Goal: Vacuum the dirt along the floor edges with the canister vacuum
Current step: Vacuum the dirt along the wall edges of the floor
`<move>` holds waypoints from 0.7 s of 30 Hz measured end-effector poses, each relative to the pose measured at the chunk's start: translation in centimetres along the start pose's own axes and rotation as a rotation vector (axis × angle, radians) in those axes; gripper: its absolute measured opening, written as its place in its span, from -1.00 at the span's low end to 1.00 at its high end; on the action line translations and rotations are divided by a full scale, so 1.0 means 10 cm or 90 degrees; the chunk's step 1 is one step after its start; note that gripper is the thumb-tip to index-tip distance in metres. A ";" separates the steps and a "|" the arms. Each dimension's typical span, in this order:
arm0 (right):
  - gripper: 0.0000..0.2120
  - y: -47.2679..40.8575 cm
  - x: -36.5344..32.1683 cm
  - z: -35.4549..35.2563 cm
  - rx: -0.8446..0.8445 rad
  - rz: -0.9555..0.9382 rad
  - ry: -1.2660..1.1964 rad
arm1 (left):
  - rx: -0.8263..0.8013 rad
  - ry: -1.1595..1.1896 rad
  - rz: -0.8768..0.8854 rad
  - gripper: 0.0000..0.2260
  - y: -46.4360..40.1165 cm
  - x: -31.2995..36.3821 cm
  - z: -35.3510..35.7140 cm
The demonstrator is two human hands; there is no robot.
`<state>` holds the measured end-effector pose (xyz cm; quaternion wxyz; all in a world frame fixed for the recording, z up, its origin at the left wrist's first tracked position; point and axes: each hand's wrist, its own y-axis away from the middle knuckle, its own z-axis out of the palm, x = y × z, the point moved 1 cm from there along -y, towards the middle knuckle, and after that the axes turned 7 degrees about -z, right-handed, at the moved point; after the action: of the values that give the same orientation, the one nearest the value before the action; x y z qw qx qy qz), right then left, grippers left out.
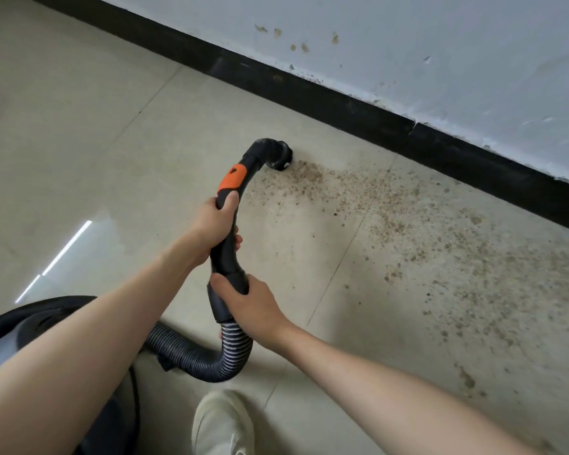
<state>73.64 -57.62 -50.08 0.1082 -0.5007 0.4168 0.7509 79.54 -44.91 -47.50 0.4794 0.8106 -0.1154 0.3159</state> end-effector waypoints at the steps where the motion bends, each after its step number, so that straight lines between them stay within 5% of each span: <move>1: -0.55 0.02 0.04 -0.02 0.006 -0.001 -0.012 | -0.001 -0.009 0.006 -0.73 0.01 0.00 0.05; 6: -0.50 -0.08 0.22 -0.24 0.063 -0.030 -0.049 | -0.002 -0.028 0.081 -0.76 -0.11 0.04 0.39; 12: -0.76 0.08 0.31 -0.30 0.114 -0.056 -0.093 | -0.071 -0.093 0.124 -0.78 -0.04 0.02 0.63; 21: -0.72 0.19 0.13 -0.15 0.099 -0.030 -0.012 | -0.095 -0.030 0.083 -0.72 0.07 -0.04 0.37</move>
<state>72.97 -60.25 -50.42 0.1684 -0.4935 0.4612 0.7179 80.38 -48.46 -48.55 0.5140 0.7707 -0.2022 0.3178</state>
